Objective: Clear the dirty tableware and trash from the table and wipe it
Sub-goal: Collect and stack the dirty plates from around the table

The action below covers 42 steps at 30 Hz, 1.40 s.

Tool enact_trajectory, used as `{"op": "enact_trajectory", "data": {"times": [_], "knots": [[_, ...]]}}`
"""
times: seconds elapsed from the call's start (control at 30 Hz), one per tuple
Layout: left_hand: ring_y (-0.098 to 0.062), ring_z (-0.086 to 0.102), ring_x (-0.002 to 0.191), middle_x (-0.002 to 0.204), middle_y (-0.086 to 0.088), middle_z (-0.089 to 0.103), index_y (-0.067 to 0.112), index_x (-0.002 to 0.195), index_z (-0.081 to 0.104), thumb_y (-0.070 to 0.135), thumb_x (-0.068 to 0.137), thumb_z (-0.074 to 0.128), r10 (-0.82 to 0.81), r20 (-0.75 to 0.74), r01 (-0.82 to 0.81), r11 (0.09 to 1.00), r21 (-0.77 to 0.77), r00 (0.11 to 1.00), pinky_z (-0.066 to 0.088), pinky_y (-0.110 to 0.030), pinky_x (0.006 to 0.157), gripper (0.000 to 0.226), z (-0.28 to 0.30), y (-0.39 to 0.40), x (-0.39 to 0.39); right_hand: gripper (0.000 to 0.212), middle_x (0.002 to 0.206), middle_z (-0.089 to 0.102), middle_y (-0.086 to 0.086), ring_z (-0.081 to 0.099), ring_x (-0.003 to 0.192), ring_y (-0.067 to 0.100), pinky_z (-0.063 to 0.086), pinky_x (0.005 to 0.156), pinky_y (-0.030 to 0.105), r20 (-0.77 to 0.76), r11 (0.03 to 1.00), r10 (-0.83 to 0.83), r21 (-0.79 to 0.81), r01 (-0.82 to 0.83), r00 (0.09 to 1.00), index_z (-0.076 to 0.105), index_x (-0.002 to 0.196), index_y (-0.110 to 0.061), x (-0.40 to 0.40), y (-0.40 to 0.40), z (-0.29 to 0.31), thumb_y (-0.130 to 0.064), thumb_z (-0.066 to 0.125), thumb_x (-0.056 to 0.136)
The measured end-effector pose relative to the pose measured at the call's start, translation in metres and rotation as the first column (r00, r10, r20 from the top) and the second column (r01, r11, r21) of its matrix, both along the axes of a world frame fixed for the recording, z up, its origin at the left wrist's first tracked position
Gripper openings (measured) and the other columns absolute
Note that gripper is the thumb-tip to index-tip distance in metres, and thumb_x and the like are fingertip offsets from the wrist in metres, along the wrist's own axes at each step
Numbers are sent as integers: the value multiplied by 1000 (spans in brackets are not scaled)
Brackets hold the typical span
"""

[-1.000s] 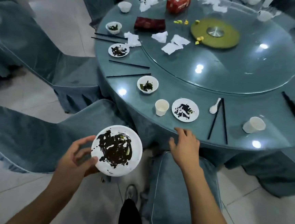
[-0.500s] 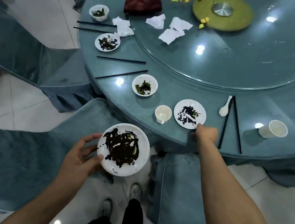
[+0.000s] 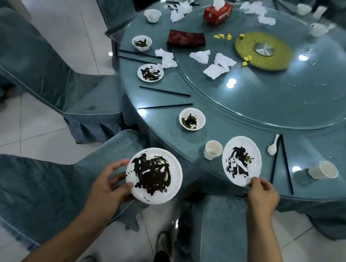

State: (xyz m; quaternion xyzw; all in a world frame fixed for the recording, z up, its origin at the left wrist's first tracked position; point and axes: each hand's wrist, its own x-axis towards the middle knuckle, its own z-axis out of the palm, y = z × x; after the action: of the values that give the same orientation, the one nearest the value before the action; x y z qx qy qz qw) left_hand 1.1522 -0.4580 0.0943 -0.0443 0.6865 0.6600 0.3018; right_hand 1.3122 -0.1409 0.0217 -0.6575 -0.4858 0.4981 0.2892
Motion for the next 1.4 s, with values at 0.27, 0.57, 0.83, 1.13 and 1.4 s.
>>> {"op": "enact_trajectory", "data": {"times": [0.27,0.57,0.83,1.13,1.4], "knots": [[-22,74,98,115,-6,73,26,125,63,-14,91,60,-52,-65,59,993,104,997,63,-34,70,52,35,-117,-47,11,69,71,-3,61,57,11,54,59,31,-114,876,454,240,-419,884,67,89,-19,-86,-212,92,-10,66,94],[-26,73,103,117,-3,73,33,120,67,-10,89,66,36,-64,-28,991,131,997,63,-42,77,53,49,-273,-117,10,75,70,-13,64,69,3,52,67,27,-2,782,570,309,-542,821,69,85,-31,-174,-396,107,-24,67,92],[-20,73,98,115,-3,72,26,127,63,-11,90,65,75,-38,-69,986,150,996,62,-34,70,52,48,-321,-190,28,83,76,-4,69,65,11,52,60,23,-161,727,685,212,-653,711,76,105,-28,-259,-448,106,-11,54,101],[-31,72,104,123,-12,70,25,125,62,-7,92,63,14,-35,-11,996,89,999,63,-43,76,46,41,-307,-336,24,85,76,0,72,74,18,57,67,25,-211,751,659,237,-616,722,75,107,-24,-400,-439,84,-6,66,93],[-30,74,98,115,-12,72,27,120,62,-12,90,63,0,-119,5,999,44,993,63,-39,70,49,58,-278,-455,23,92,71,-19,65,85,-2,52,74,18,84,578,764,352,-736,640,65,117,-39,-503,-414,108,-27,61,98]]}}
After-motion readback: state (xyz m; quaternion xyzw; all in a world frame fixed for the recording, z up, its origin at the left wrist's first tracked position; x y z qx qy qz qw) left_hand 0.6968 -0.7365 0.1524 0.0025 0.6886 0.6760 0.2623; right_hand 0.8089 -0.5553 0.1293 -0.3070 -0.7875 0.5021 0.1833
